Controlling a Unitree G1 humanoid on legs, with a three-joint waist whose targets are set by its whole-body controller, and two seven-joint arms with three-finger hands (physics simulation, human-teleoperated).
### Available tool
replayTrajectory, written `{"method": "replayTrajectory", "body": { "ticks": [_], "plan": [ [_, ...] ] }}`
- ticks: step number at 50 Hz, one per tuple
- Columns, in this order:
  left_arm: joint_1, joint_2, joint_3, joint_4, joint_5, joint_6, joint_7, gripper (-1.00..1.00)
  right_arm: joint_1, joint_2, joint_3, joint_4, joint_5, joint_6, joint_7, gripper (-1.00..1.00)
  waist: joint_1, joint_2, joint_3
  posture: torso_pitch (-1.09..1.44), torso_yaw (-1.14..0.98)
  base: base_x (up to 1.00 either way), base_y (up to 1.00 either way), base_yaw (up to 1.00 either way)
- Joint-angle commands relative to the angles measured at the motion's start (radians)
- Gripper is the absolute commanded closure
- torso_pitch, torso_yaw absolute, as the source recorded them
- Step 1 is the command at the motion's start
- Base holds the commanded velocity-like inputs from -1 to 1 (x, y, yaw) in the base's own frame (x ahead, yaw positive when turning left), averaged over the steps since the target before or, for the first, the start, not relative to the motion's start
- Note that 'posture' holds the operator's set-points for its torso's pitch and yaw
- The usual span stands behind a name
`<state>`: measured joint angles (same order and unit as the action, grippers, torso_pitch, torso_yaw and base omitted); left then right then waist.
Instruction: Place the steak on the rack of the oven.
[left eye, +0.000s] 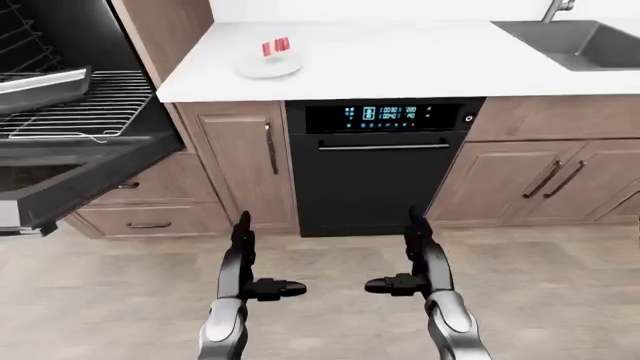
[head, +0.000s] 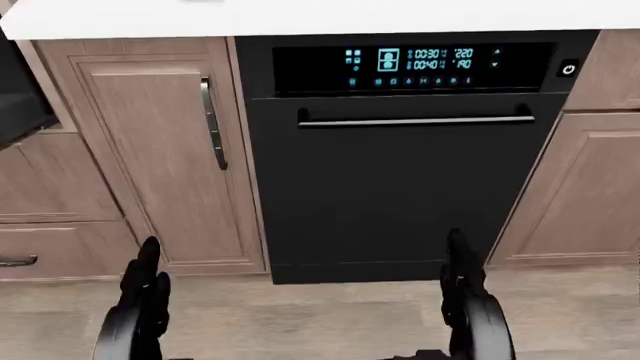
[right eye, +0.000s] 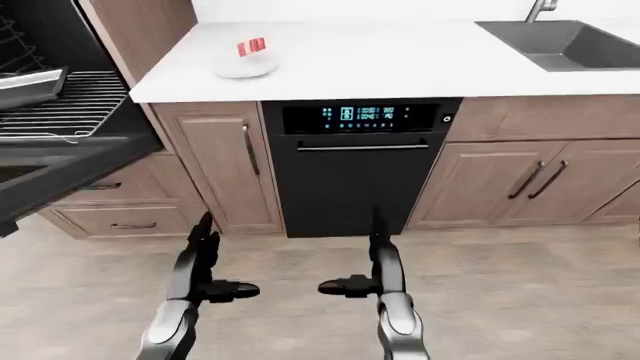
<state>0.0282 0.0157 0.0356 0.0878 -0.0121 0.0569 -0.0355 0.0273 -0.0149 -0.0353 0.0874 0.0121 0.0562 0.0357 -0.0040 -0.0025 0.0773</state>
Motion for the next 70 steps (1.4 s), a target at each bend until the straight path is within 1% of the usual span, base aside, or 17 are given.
{"method": "replayTrajectory", "body": {
  "ticks": [1, 3, 4, 5, 7, 8, 17, 23, 27, 33, 38, 41, 48, 55, 61, 64, 70],
  "plan": [
    [-0.034, 0.006, 0.005, -0.078, 0.003, -0.059, 0.005, -1.00, -0.034, -0.002, -0.009, -0.070, 0.019, -0.065, 0.004, -1.00, -0.002, -0.008, -0.001, 0.00, 0.00, 0.00, 0.00, 0.00],
    [-0.032, 0.007, 0.006, -0.082, 0.007, -0.058, 0.007, -1.00, -0.031, -0.002, -0.007, -0.079, 0.022, -0.060, 0.003, -1.00, 0.007, -0.001, -0.062, 0.00, 0.00, 0.00, 0.00, 0.00],
    [-0.032, 0.006, 0.007, -0.082, 0.005, -0.059, 0.006, -1.00, -0.028, 0.000, -0.007, -0.088, 0.031, -0.055, 0.006, -1.00, 0.007, -0.001, -0.052, 0.00, 0.00, 0.00, 0.00, 0.00],
    [-0.031, 0.006, 0.006, -0.083, 0.007, -0.058, 0.007, -1.00, -0.024, -0.001, -0.005, -0.104, 0.029, -0.045, 0.004, -1.00, 0.006, -0.006, -0.017, 0.00, 0.00, 0.00, 0.00, 0.00],
    [-0.026, 0.006, 0.005, -0.098, 0.007, -0.048, 0.006, -1.00, -0.025, -0.001, -0.006, -0.095, 0.030, -0.055, 0.005, -1.00, 0.007, -0.007, -0.069, 0.00, 0.00, 0.00, 0.00, 0.00],
    [-0.027, 0.006, 0.005, -0.100, 0.007, -0.046, 0.006, -1.00, -0.027, -0.003, -0.007, -0.087, 0.030, -0.062, 0.005, -1.00, 0.007, -0.007, -0.074, 0.00, 0.00, 0.00, 0.00, 0.00],
    [-0.030, 0.007, 0.004, -0.089, 0.024, -0.061, 0.011, -1.00, -0.030, -0.006, -0.001, -0.109, 0.010, -0.046, 0.001, -1.00, 0.008, -0.004, -0.082, 0.00, 0.00, 0.00, 0.00, 0.00],
    [-0.073, 0.008, 0.009, -0.122, 0.026, -0.007, 0.028, -1.00, -0.062, -0.014, -0.009, -0.159, 0.005, 0.030, 0.004, -1.00, 0.008, -0.004, -0.091, 0.00, 0.00, 0.00, 0.00, 0.00],
    [-0.126, 0.003, 0.007, -0.162, 0.011, 0.064, 0.049, -1.00, -0.124, -0.022, -0.017, -0.193, 0.002, 0.109, -0.001, -1.00, 0.008, -0.004, -0.094, 0.00, 0.00, 0.00, 0.00, 0.00],
    [-0.240, 0.029, 0.044, -0.212, -0.036, 0.195, 0.080, -1.00, -0.225, -0.049, -0.041, -0.255, 0.007, 0.248, -0.005, -1.00, 0.008, -0.005, -0.094, 0.00, 0.00, 0.00, 0.00, 0.00],
    [-0.305, 0.054, 0.059, -0.244, -0.056, 0.275, 0.099, -1.00, -0.288, -0.065, -0.052, -0.304, 0.011, 0.348, -0.011, -1.00, 0.007, -0.004, -0.093, 0.00, 0.00, 0.00, 0.00, 0.00],
    [-0.357, 0.071, 0.085, -0.262, -0.093, 0.335, 0.113, -1.00, -0.328, -0.079, -0.060, -0.341, 0.013, 0.415, -0.011, -1.00, 0.008, -0.004, -0.090, 0.00, 0.00, 0.00, 0.00, 0.00],
    [-0.454, 0.127, 0.108, -0.274, -0.112, 0.428, 0.143, -1.00, -0.417, -0.102, -0.074, -0.371, 0.020, 0.512, -0.018, -1.00, 0.008, -0.001, -0.084, 0.00, 0.00, 0.00, 0.00, 0.00],
    [-0.512, 0.159, 0.131, -0.268, -0.131, 0.479, 0.148, -1.00, -0.516, -0.138, -0.090, -0.436, 0.039, 0.677, -0.026, -1.00, 0.010, 0.000, -0.081, 0.00, 0.00, 0.00, 0.00, 0.00],
    [-0.560, 0.195, 0.152, -0.290, -0.157, 0.546, 0.165, -1.00, -0.593, -0.168, -0.088, -0.447, 0.037, 0.738, -0.017, -1.00, 0.008, 0.001, -0.078, 0.00, 0.00, 0.00, 0.00, 0.00],
    [-0.580, 0.209, 0.153, -0.285, -0.156, 0.561, 0.165, -1.00, -0.622, -0.176, -0.101, -0.447, 0.041, 0.762, -0.015, -1.00, 0.008, 0.002, -0.076, 0.00, 0.00, 0.00, 0.00, 0.00],
    [-0.616, 0.227, 0.165, -0.285, -0.173, 0.593, 0.173, -1.00, -0.646, -0.184, -0.106, -0.458, 0.059, 0.779, -0.019, -1.00, 0.010, 0.003, -0.075, 0.00, 0.00, 0.00, 0.00, 0.00]
  ]
}}
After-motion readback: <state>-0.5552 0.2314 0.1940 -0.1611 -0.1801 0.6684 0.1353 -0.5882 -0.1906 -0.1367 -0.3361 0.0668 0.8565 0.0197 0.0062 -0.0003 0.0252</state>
